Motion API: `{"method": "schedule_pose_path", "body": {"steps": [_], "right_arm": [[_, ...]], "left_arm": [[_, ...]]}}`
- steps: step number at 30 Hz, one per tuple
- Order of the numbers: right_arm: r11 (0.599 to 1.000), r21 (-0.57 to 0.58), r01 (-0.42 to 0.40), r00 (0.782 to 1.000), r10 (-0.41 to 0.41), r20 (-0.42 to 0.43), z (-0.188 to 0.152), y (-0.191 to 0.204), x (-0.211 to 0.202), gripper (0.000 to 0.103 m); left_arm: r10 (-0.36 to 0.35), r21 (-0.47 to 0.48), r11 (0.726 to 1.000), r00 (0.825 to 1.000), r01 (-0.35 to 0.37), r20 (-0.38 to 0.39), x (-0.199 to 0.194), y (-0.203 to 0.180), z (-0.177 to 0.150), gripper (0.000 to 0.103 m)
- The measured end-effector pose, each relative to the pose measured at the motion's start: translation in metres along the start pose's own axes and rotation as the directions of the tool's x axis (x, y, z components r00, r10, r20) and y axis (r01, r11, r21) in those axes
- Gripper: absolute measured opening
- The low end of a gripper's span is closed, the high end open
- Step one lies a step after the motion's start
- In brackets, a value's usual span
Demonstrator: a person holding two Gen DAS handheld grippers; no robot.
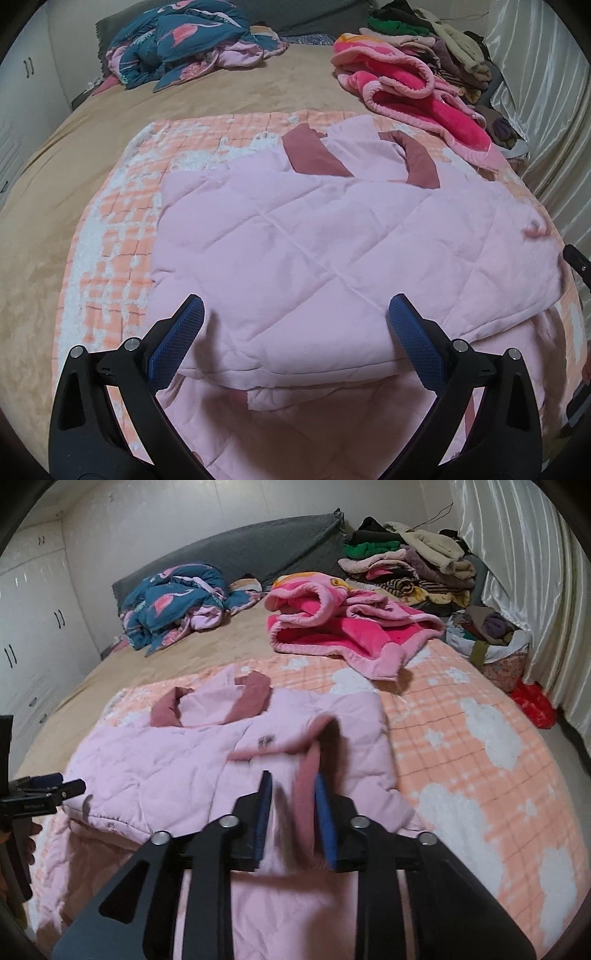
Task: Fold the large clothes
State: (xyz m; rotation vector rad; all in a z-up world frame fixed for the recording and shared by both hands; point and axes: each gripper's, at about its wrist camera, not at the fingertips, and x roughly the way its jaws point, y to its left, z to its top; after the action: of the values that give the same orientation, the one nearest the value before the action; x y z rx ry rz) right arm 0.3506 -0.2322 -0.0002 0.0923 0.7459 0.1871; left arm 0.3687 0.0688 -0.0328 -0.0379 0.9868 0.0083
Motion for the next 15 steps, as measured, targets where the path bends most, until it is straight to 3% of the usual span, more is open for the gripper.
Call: {"method": "schedule_pose_path", "body": {"steps": [3,7,15], "right_arm": [[0.999,0.025,0.022,0.999,-0.023,0.023,-0.001,-0.008,-0.013,0.049],[1.000,0.007,0.011,0.999,-0.011,0.033,0.000,-0.004,-0.021,0.057],[0.992,-0.115,-0.043,0.998,0.038,-0.044,0.004,0.047,0.009,0.060]], "left_arm": [[-0.005,0.008,1.000,1.000,0.005,0.003,0.000,-0.003,-0.002,0.094],[-0.012,0.028,1.000,1.000,0.013,-0.014,0.008,-0.008,-0.008,0.094],[0.003,0.032,0.999,0.999,-0.002,-0.034,0.035,-0.009,-0.023,0.095]]}}
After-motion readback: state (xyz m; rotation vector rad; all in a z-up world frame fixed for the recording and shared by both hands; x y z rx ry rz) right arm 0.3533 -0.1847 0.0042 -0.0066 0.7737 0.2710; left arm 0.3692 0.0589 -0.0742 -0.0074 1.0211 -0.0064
